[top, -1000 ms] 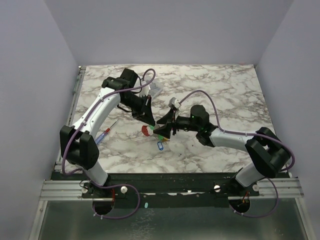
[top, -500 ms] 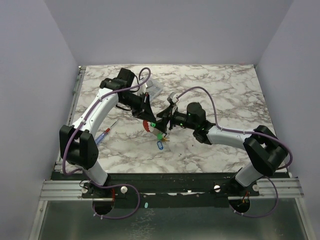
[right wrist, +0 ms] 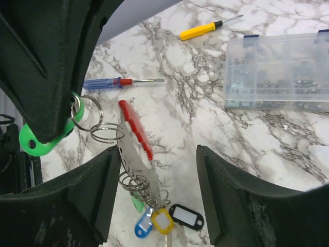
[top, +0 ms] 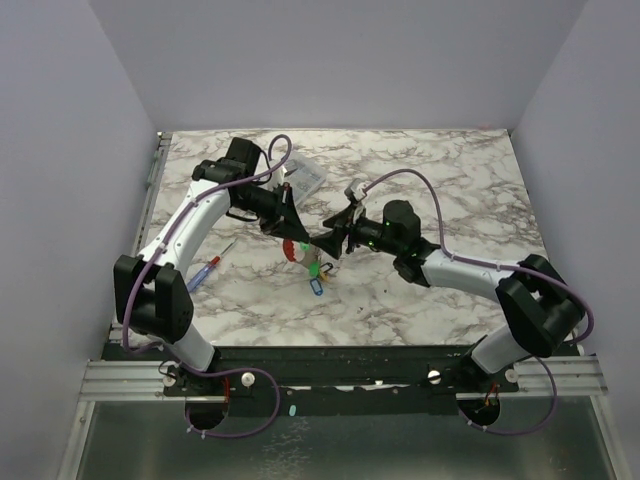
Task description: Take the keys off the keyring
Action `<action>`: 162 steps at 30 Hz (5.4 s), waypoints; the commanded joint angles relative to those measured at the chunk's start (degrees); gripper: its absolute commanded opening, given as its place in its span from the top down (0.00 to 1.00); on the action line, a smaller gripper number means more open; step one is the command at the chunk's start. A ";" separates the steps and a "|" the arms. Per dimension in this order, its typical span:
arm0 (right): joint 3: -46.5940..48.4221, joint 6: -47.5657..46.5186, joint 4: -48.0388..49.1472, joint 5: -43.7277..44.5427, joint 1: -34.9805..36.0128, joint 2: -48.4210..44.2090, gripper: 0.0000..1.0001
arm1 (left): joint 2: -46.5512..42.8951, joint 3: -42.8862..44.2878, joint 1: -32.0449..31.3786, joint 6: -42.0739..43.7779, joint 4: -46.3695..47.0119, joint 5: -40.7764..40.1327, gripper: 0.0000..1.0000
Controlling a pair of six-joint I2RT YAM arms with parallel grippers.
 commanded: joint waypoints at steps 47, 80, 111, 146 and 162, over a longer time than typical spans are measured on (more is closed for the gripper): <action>-13.13 16.39 44.27 -0.46 1.28 9.03 0.40 | -4.28 -15.76 1.27 -19.01 26.43 7.98 1.00; -12.09 2.17 53.14 10.11 4.64 15.53 0.61 | -5.24 -18.82 1.26 -23.13 30.32 11.29 1.00; -17.05 -7.39 54.25 6.60 4.56 10.00 0.99 | -8.36 -14.08 5.47 -7.28 26.05 -1.98 1.00; -17.58 -8.25 55.58 8.36 3.53 7.81 0.99 | -5.67 -15.90 5.82 4.01 21.17 -16.39 1.00; -18.00 -7.07 42.24 9.25 -1.65 -1.48 1.00 | -7.13 -23.70 6.03 31.41 27.27 -42.41 1.00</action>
